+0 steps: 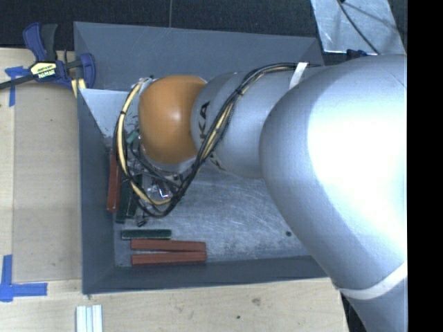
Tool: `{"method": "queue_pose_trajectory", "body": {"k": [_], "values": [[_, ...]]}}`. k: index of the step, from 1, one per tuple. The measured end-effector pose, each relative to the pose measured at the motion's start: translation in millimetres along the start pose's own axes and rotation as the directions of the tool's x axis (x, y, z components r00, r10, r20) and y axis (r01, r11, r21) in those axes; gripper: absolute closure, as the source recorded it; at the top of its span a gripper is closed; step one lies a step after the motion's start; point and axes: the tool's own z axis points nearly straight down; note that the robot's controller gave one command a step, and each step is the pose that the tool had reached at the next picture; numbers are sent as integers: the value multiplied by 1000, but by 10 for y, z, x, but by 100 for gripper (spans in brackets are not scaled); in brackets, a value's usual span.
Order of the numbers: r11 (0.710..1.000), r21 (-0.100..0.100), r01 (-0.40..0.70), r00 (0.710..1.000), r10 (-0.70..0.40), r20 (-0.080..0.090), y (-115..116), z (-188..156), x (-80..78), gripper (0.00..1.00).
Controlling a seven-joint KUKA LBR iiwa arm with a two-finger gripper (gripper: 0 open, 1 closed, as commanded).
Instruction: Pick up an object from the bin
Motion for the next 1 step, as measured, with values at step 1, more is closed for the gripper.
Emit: {"method": "queue_pose_trajectory", "body": {"k": [1], "values": [[1000, 9, -3, 1000, 3, 7, -57, -25, -30, 100]]}}
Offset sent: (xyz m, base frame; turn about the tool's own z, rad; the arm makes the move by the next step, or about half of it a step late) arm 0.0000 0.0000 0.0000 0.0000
